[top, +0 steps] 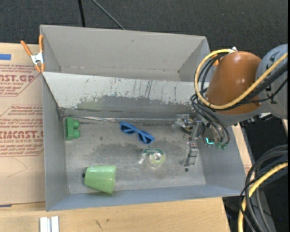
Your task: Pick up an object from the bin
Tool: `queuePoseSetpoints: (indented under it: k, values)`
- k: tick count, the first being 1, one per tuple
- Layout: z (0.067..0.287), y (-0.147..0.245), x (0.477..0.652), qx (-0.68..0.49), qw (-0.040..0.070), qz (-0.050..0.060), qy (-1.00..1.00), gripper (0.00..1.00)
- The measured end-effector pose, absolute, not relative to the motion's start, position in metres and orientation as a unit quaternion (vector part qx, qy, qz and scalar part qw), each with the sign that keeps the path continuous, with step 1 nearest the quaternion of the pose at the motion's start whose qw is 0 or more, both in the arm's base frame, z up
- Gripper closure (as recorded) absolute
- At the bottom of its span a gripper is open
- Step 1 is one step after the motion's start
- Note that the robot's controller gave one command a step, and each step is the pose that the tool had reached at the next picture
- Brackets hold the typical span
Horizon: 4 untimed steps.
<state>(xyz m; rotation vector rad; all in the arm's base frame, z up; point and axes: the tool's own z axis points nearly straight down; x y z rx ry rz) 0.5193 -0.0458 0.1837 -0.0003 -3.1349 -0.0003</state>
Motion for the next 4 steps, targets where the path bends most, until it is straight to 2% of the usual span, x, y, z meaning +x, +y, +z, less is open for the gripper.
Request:
queuePoseSetpoints:
  k: [1, 2, 3, 4]
  values:
    - [0.07, -0.004, 0.541, -0.02, 0.001, -0.001, -1.0, 0.0]
    - [0.077, -0.006, 0.543, -0.021, -0.002, 0.0, -1.0, 1.0]
    - [0.178, -0.012, 0.534, -0.011, -0.004, 0.0, -1.0, 1.0]
    - [0.242, -0.027, 0.555, -0.038, -0.005, 0.0, -0.999, 1.0]
